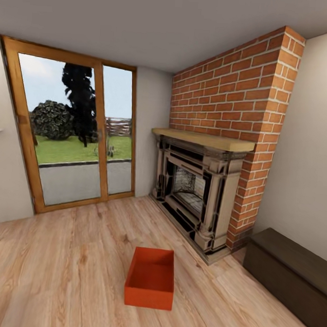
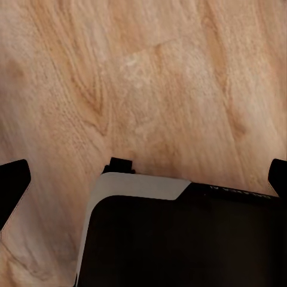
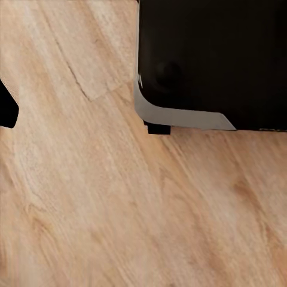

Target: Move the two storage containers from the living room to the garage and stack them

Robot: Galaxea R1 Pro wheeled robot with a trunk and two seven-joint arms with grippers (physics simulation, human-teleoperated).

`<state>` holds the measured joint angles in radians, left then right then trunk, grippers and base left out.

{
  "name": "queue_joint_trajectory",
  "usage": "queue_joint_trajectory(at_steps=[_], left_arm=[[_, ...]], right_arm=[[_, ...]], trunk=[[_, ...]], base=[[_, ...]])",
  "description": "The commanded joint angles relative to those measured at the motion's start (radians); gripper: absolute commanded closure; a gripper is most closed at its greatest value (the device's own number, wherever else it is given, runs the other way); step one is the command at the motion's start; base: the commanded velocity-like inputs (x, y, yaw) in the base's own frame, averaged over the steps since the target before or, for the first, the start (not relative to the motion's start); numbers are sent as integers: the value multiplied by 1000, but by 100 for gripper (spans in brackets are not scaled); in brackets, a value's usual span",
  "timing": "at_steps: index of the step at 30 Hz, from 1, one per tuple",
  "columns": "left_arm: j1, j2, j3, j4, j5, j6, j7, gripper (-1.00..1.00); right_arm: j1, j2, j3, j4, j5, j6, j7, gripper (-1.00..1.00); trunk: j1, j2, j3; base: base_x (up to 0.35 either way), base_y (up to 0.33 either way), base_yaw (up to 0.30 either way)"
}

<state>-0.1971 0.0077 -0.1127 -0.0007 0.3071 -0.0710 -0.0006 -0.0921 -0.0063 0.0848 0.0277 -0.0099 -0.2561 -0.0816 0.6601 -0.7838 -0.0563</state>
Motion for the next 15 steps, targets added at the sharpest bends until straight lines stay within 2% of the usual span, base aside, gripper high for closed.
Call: queue_joint_trajectory(at_steps=[1,15], left_arm=[[-1,0,-9,1,9,-3,0,-100],[-1,0,-9,1,9,-4,0,-100]], right_arm=[[-1,0,8,3,-1,-5,-4,-100],[-1,0,9,3,-1,-5,-4,-100]], trunk=[[1,-1,-2],[1,-1,-2]], base=[[323,85,0],[323,114,0]])
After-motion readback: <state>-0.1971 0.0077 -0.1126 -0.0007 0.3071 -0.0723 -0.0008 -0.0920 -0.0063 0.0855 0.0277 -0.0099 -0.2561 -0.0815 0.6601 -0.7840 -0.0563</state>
